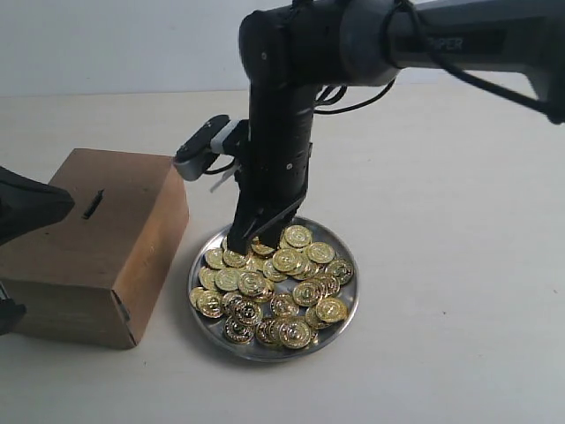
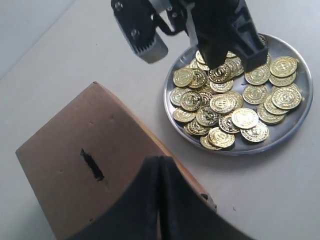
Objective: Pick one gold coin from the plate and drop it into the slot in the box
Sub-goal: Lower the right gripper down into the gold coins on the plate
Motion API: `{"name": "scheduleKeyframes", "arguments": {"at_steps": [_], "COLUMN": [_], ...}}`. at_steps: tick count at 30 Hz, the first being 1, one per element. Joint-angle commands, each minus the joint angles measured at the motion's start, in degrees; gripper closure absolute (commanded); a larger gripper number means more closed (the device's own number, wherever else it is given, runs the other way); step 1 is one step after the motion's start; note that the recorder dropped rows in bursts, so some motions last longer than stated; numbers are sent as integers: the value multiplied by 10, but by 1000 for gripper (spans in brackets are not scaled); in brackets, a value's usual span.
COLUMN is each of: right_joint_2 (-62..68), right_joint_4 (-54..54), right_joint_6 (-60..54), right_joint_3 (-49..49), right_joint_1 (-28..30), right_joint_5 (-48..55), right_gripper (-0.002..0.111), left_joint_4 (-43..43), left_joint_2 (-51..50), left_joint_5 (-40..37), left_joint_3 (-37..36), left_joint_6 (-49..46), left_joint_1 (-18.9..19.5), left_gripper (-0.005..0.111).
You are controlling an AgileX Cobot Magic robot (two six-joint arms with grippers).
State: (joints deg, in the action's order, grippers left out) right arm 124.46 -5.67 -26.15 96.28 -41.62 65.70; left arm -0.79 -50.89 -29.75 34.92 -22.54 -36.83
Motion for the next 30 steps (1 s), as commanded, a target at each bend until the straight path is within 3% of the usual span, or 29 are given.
{"name": "scheduleKeyframes", "arguments": {"at_steps": [1, 4, 6, 9, 12, 30], "right_joint_2": [18, 23, 25, 25, 25, 56], "right_joint_4": [17, 15, 15, 7, -32, -48], "right_joint_6": [9, -7, -7, -1, 0, 23], "right_joint_3": [19, 24, 24, 24, 24, 24], "right_joint_1": [-23, -27, -27, -27, -27, -27], "right_joint_5": [5, 12, 12, 12, 5, -23], "right_gripper": [108, 102, 88, 60, 45, 51], "left_joint_4": [-1, -1, -1, -1, -1, -1], "left_joint_2": [-2, -2, -2, -2, -2, -2], "left_joint_5": [9, 9, 9, 9, 9, 9], "left_joint_3": [3, 3, 3, 3, 3, 3], "left_joint_6": [3, 5, 5, 5, 5, 6], "left_joint_1": [-3, -3, -3, -3, -3, -3], "left_gripper": [107, 107, 107, 107, 107, 107]}}
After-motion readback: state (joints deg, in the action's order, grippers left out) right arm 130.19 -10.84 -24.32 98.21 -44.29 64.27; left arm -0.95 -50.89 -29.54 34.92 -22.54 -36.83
